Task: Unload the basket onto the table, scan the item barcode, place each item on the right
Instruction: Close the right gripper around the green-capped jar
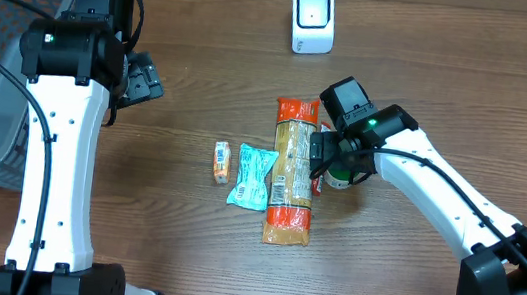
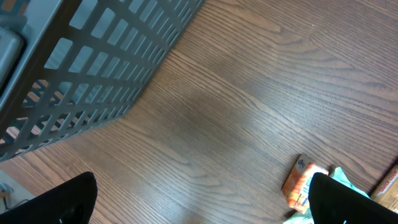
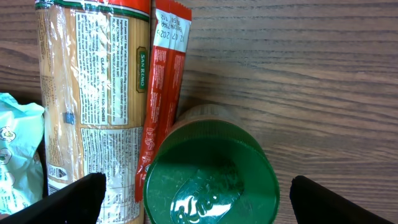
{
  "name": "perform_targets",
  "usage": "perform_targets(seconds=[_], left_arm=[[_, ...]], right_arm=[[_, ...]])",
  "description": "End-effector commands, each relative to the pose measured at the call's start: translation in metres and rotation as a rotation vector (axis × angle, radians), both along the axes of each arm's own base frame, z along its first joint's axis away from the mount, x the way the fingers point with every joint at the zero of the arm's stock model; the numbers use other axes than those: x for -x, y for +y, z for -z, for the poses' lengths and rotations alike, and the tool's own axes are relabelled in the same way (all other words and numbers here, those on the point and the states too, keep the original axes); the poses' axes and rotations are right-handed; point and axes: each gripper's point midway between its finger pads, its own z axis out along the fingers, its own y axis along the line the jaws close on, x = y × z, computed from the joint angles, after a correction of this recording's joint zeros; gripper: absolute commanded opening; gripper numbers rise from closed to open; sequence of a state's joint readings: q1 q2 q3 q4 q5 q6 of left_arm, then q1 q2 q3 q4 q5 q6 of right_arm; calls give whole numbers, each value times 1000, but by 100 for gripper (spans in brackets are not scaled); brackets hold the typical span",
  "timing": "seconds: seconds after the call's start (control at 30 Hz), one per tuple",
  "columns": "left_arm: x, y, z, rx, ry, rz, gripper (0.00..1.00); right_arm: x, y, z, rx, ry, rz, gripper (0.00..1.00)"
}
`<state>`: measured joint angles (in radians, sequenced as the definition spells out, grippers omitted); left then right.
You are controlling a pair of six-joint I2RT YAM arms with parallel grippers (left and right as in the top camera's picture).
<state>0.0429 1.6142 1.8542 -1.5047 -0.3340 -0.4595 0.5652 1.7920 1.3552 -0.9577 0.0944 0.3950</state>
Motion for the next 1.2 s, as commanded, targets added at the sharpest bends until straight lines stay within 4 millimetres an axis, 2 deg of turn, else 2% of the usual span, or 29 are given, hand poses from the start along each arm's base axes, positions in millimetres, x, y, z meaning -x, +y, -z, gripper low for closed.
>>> perform_targets(seconds=[0.0, 0.57, 0.8, 1.07, 1.17], left_arm=[[-1, 3, 1, -17, 12, 10, 100], [-1, 3, 1, -17, 12, 10, 100], [-1, 3, 1, -17, 12, 10, 100], [-1, 3, 1, -17, 12, 10, 100], [-1, 3, 1, -17, 12, 10, 100]], right_arm=[[0, -3, 3, 18, -4, 0, 98], [1, -3, 5, 22, 2, 0, 98], [7, -7, 23, 28, 12, -1, 98], [8, -8, 26, 30, 14, -1, 96], [10, -10, 32, 32, 16, -1, 93]])
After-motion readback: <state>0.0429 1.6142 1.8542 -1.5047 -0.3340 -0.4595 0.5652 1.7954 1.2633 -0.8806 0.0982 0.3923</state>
